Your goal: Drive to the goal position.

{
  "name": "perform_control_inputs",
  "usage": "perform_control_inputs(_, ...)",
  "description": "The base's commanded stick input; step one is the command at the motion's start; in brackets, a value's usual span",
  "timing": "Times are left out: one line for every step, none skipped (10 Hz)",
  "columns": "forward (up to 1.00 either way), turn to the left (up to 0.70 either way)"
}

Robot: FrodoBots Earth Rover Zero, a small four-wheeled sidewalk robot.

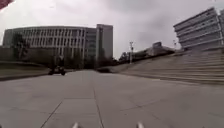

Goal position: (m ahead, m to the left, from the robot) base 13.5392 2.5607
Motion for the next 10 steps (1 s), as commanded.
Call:
perform_control_inputs(0.83,0.0)
perform_control_inputs(0.83,0.0)
perform_control_inputs(0.83,0.0)
perform_control_inputs(0.83,0.0)
perform_control_inputs(0.83,0.0)
perform_control_inputs(0.83,0.0)
perform_control_inputs(0.83,0.0)
perform_control_inputs(0.83,0.0)
perform_control_inputs(0.83,0.0)
perform_control_inputs(0.83,0.0)
